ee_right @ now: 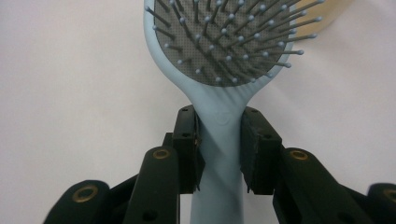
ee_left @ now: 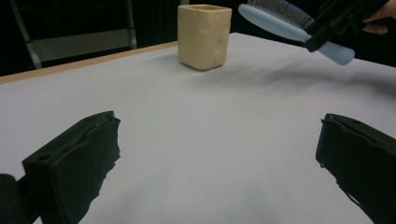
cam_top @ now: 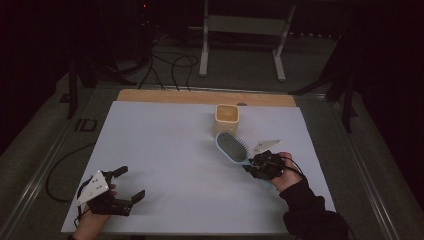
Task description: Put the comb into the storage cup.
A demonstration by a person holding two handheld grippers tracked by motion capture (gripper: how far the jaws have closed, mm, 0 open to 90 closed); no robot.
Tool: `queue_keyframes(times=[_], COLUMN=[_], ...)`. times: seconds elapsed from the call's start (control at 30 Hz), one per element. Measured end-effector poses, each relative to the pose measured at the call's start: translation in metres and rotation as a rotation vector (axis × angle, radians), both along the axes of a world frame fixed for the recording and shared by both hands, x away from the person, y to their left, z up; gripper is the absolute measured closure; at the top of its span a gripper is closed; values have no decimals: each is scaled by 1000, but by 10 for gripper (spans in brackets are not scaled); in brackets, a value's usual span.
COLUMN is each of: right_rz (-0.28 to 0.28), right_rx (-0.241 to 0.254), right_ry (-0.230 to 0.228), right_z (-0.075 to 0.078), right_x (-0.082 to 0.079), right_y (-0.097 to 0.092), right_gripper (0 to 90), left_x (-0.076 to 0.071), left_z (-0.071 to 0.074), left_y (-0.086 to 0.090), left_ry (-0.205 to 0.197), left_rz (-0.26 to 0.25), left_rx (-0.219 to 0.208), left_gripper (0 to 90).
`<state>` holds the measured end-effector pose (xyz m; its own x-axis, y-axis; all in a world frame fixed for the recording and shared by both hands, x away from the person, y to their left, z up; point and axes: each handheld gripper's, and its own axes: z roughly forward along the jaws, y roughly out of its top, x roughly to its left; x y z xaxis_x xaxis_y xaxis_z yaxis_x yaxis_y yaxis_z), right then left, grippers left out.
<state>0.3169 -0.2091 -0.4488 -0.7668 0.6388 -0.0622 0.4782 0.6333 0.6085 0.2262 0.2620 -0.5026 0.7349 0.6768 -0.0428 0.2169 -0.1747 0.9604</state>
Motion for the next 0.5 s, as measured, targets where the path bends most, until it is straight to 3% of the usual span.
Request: queue_keyframes(times=[0.17, 0.5], right_rz=[-6, -58], right_rx=[32, 90], right_ry=[-15, -93], right_z=[5, 25], right_x=[1, 15], right_y=[3, 9], right_gripper=[701, 701], left_x=[0, 0], left_z=[0, 0], left_y=[0, 0], left_ry=[1, 3], left_rz=[0, 2], left_rx=[0, -4], left_gripper=[0, 0])
